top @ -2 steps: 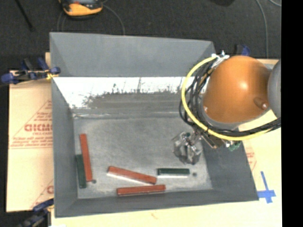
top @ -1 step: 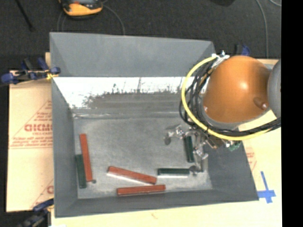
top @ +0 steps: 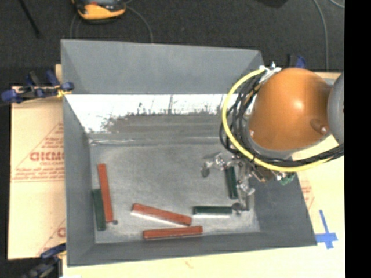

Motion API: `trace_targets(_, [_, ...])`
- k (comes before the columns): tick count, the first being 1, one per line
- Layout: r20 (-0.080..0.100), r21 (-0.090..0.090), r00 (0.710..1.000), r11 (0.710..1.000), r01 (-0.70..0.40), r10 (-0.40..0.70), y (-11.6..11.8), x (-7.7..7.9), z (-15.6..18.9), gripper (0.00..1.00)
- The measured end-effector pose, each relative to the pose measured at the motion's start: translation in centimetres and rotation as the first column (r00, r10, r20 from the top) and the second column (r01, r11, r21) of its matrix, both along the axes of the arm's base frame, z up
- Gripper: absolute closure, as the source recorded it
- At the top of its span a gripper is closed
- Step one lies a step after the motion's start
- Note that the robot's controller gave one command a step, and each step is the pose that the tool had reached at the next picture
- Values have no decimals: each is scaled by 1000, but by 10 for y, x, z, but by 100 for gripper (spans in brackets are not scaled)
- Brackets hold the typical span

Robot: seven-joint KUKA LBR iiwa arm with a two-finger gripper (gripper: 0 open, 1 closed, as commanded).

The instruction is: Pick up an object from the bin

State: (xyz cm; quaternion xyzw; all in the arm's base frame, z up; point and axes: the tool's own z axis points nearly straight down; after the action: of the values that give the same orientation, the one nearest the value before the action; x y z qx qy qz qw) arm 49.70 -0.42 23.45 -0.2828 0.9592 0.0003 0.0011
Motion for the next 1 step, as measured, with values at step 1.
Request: trace_targets(1, [8,-1,998,998,-65,65,6,-2,-50,0])
